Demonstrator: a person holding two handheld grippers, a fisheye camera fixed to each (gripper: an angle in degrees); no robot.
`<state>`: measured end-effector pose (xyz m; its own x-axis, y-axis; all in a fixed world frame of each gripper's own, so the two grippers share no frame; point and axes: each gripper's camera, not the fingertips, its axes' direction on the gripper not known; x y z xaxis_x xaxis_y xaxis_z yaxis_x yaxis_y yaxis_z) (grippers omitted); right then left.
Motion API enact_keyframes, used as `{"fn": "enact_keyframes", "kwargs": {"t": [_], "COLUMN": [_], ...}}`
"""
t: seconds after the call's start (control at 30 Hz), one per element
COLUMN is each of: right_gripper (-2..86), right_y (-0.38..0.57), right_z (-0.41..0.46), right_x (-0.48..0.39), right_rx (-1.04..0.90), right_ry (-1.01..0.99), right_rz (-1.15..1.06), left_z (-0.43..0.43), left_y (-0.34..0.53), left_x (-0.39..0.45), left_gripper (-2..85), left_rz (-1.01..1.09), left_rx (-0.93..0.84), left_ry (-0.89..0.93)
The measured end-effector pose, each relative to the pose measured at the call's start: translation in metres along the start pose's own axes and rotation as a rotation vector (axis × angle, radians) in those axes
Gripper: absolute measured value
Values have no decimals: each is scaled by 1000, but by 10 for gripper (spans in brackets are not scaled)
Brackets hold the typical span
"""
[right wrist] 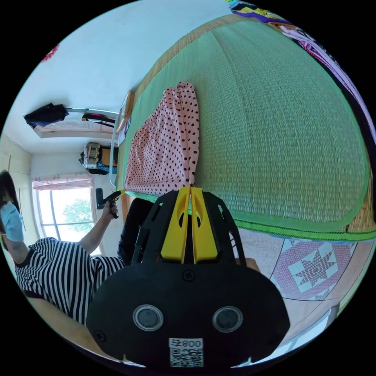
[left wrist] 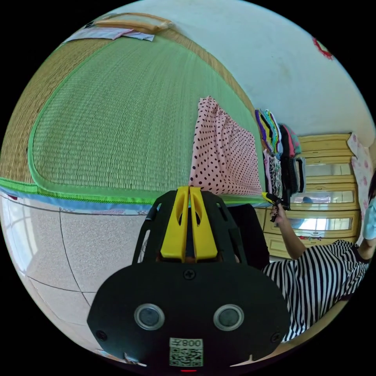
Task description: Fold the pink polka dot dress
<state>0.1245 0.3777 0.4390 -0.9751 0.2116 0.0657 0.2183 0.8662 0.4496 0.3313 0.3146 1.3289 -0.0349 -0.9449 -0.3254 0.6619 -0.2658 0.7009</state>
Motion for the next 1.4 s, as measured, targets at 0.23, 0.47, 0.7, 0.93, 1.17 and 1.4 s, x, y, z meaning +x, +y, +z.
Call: {"fn": "enact_keyframes", "kwargs": {"t": [0.23,0.47,0.7,0.93,1.17,1.4], "right_gripper": [0,1,1,1,4,21], "right_y": [20,44,59,58,48,38], "right_z": [24,36,45,54,68,77], "right_x": [7,10,-3,-31,-54,-33], "right_rx": [-25,13,64,83,67,125], "right_ry": [-57,-104,-151,-195,-228,-198], "right_rz": [22,50,37,-22,-95,-65], "left_z": [34,62,150,287,396,419], "left_y": [5,23,17,12,27,17], "left_x": [29,85,236,414,518,534], "left_gripper": [2,13,60,91,40,11], "left_rz": [-6,-17,389,862,1078,910], "left_rx": [-23,83,9,-159,-229,-170], "left_ry": [-9,-106,-18,68,-262,-175]}}
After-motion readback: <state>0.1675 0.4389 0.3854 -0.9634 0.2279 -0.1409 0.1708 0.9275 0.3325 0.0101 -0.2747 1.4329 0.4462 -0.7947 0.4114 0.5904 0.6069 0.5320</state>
